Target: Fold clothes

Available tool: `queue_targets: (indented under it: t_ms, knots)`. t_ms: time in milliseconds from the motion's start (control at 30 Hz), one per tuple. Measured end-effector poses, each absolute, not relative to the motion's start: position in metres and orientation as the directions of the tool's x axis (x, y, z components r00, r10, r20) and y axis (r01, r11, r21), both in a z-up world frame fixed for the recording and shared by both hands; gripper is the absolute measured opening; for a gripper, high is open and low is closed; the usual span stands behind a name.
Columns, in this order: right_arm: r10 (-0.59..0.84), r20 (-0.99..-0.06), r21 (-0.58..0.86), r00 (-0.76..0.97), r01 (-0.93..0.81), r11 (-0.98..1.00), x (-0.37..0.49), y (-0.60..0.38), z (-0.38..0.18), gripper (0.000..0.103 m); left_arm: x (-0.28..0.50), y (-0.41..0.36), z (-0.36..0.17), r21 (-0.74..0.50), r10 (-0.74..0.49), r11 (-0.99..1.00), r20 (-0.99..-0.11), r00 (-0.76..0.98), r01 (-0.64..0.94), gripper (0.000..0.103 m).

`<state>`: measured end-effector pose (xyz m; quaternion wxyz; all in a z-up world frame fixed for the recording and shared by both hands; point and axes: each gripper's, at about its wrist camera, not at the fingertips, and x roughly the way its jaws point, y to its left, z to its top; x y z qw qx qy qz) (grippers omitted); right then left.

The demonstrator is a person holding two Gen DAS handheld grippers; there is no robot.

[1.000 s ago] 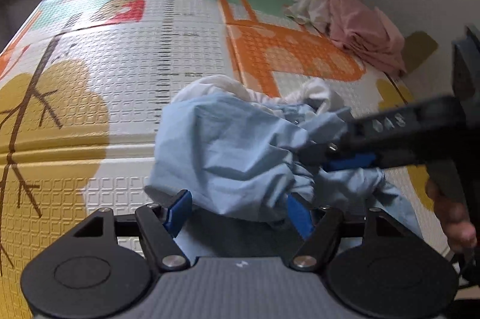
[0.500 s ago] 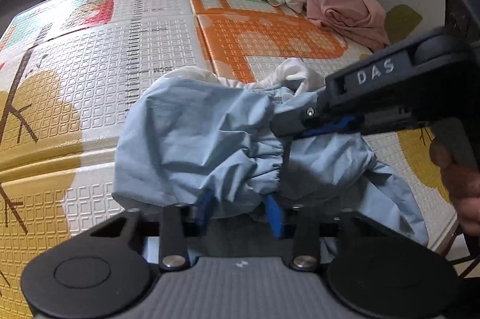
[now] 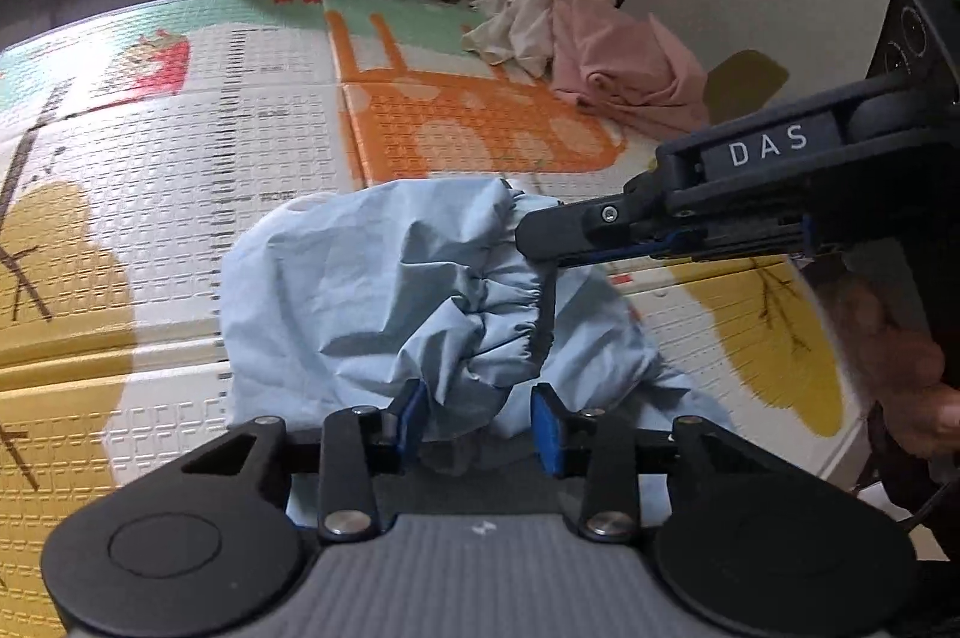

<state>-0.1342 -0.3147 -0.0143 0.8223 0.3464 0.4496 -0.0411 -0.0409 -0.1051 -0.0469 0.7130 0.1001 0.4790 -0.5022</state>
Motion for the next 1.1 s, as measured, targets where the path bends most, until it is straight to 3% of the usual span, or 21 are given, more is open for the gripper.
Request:
queue_targets:
  t_ms: [700,900,1100]
  knots:
    - [-0.011,-0.935,0.204,0.356,0.559,0.804,-0.147,-0.336,-0.066,0.008,-0.046,-0.165,-0.097,-0.455,-0.579,0.431,-0.802,-0.148,0.779,0.05]
    - [-0.045,-0.954,0.141,0.298,0.574,0.806,-0.142,-0.336,-0.093,0.008,-0.049,-0.166,-0.111,-0.448,-0.548,0.414,-0.818,-0.175,0.793,0.052]
    - [-0.068,-0.948,0.124,0.312,0.556,0.822,-0.144,-0.336,-0.086,0.008,-0.059,-0.154,-0.133,-0.403,-0.478,0.431,-0.861,-0.174,0.808,0.054]
